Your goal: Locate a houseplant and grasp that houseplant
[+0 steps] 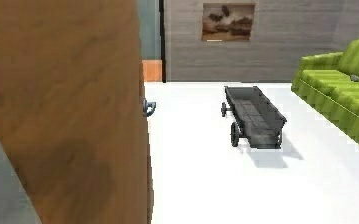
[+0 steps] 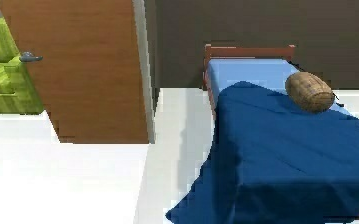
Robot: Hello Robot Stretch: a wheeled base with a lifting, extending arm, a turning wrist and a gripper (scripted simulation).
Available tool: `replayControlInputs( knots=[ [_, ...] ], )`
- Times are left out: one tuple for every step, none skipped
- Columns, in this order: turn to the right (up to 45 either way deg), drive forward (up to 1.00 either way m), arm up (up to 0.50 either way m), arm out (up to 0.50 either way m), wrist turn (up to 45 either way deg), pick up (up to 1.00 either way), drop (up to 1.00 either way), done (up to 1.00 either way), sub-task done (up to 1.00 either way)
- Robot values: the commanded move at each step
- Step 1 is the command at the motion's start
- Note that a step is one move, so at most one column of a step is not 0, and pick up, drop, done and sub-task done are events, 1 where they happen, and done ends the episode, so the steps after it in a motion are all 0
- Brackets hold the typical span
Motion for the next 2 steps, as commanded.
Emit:
replayControlInputs(
  knots=[
    [6.0, 0.0, 0.0, 0.0, 0.0, 0.0, 0.0, 0.0, 0.0],
    [0.0, 1.0, 0.0, 0.0, 0.0, 0.0, 0.0, 0.0, 0.0]
  ],
)
